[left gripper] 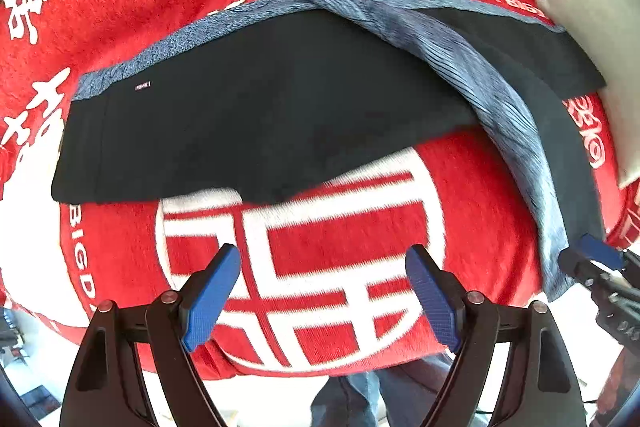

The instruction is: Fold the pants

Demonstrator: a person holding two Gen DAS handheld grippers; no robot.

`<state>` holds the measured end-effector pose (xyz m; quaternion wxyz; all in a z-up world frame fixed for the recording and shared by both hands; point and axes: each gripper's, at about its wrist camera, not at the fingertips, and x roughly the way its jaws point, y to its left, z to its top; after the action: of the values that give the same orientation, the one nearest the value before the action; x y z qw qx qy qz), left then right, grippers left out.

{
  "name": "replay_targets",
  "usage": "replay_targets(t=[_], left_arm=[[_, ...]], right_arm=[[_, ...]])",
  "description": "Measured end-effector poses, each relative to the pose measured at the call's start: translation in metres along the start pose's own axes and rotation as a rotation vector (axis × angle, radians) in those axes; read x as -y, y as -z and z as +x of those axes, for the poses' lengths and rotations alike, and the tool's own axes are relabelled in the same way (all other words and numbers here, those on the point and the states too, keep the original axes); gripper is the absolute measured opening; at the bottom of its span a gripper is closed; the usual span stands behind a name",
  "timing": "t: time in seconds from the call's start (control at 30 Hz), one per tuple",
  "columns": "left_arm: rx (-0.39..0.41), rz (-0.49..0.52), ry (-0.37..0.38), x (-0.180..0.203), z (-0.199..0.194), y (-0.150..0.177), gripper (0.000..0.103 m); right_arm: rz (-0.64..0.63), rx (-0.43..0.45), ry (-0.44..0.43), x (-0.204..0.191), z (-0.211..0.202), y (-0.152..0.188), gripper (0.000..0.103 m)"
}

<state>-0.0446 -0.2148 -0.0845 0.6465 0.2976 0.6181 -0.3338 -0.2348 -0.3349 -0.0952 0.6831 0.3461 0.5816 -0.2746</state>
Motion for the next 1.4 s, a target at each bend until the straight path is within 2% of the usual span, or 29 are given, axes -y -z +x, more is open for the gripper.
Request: replay_targets(t=[0.17,0.27,0.43,0.6,0.77,0.9,0.97,1.0,1.03,1.07,1.13,1.27,1.4], left_arm=[[0.028,0.06,-0.014,0.002,-0.008,0.028,0.085],[0.021,0.077,-0.028,0.004,-0.008,0.044,0.085],[-0.002,0.139,-0.022,0.034,-0.001,0.056,0.085],[-0.022,0.203,0.007,0.081,0.013,0.052,0.085],[-0.033,0.221,0.033,0.109,0.021,0.041,0.085],[-0.041,0.222,0.05,0.122,0.026,0.028,0.085],[-0.05,0.21,0.08,0.128,0.029,0.02,0.085],[-0.066,0.193,0.115,0.131,0.032,0.015,0.085],[-0.083,0.172,0.155,0.132,0.034,0.01,0.085],[-0.096,0.152,0.191,0.133,0.037,0.005,0.085],[-0.114,0.109,0.259,0.136,0.04,-0.006,0.085],[-0.136,0.024,0.378,0.136,0.047,-0.025,0.085],[-0.217,-0.044,0.488,0.146,0.067,-0.04,0.085]], right_arm=[[0.052,0.034,0.015,0.022,-0.005,0.05,0.061],[0.144,0.05,0.004,0.049,-0.006,0.081,0.061],[0.263,0.057,-0.008,0.091,0.005,0.115,0.061],[0.264,0.085,-0.052,0.101,0.015,0.114,0.061],[0.236,0.098,-0.156,0.103,0.034,0.101,0.059],[0.222,0.123,-0.2,0.104,0.036,0.094,0.041],[0.216,0.099,-0.209,0.104,0.038,0.088,0.038],[0.222,0.077,-0.208,0.105,0.041,0.086,0.028],[0.231,0.051,-0.213,0.107,0.044,0.084,0.008],[0.247,0.015,-0.227,0.111,0.049,0.082,0.003],[0.269,-0.001,-0.288,0.117,0.042,0.076,0.003],[0.231,0.055,-0.387,0.121,0.0,0.06,0.003],[0.207,0.091,-0.462,0.127,-0.035,0.041,0.003]])
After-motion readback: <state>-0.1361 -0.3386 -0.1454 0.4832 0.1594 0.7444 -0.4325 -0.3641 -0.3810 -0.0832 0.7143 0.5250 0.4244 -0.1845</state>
